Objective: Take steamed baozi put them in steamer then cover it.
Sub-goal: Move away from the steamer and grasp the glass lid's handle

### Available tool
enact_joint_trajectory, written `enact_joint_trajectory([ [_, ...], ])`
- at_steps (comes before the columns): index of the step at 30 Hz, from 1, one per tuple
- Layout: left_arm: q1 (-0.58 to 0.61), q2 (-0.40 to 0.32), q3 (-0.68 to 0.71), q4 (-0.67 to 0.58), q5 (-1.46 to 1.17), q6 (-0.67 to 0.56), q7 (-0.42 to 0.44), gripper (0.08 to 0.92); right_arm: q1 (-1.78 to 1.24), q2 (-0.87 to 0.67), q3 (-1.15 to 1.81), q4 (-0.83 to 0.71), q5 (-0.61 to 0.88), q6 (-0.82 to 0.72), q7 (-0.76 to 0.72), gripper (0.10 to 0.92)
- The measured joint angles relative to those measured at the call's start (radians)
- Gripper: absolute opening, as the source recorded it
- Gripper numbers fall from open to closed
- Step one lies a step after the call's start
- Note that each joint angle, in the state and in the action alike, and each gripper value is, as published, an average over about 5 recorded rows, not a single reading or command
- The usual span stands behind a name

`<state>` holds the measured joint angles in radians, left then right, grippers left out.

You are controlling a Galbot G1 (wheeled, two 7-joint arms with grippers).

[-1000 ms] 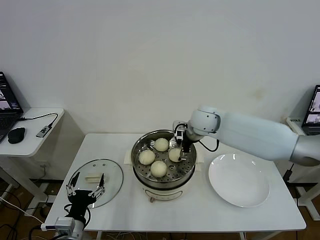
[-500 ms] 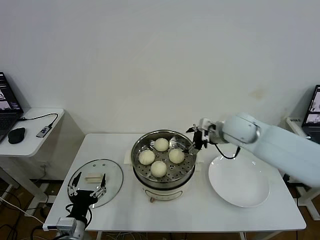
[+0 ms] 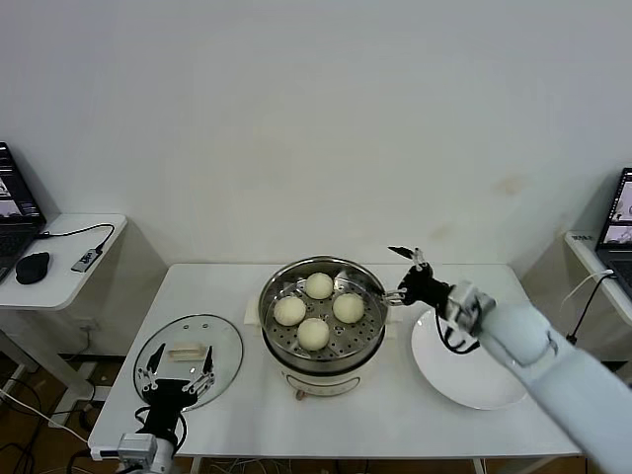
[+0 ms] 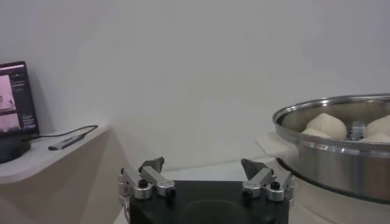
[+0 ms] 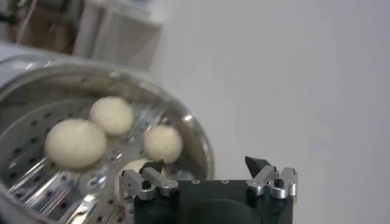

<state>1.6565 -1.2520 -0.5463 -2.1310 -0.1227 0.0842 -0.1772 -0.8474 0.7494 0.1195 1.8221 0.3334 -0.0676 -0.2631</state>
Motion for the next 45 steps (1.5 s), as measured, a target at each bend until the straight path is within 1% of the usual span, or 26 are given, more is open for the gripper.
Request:
enact_joint_trajectory([
  [5,-0.003,0.002,-0.005,0.014,0.029,-0.011,-0.002,0.823,-0.214,0.159,0.235,0.013,-0.069,0.112,0.009,0.823],
  [10,0.000,0.003,-0.001,0.039,0.102,-0.031,-0.012,0.823,-0.373,0.317,0.427,0.028,-0.120,0.173,0.012,0.823],
  [13,-0.006,0.005,-0.003,0.063,0.188,-0.048,-0.024,0.823,-0.447,0.392,0.522,0.039,-0.144,0.188,0.020,0.823],
  [17,-0.016,0.012,-0.017,0.110,0.366,-0.077,-0.035,0.823,-0.527,0.463,0.628,0.051,-0.162,0.188,0.041,0.823],
  [24,-0.043,0.045,-0.046,0.214,0.758,-0.138,-0.043,0.823,-0.610,0.535,0.765,0.052,-0.160,0.163,0.097,0.823],
  [32,-0.123,0.107,-0.036,0.363,1.134,-0.167,-0.012,0.823,-0.651,0.592,0.850,0.026,-0.162,0.154,0.152,0.823],
  [37,-0.187,0.137,-0.025,0.454,1.253,-0.177,-0.002,0.823,-0.671,0.623,0.874,0.016,-0.173,0.154,0.168,0.823],
  [45,-0.287,0.163,-0.009,0.568,1.333,-0.186,0.007,0.823,-0.695,0.665,0.886,0.000,-0.199,0.163,0.183,0.823],
])
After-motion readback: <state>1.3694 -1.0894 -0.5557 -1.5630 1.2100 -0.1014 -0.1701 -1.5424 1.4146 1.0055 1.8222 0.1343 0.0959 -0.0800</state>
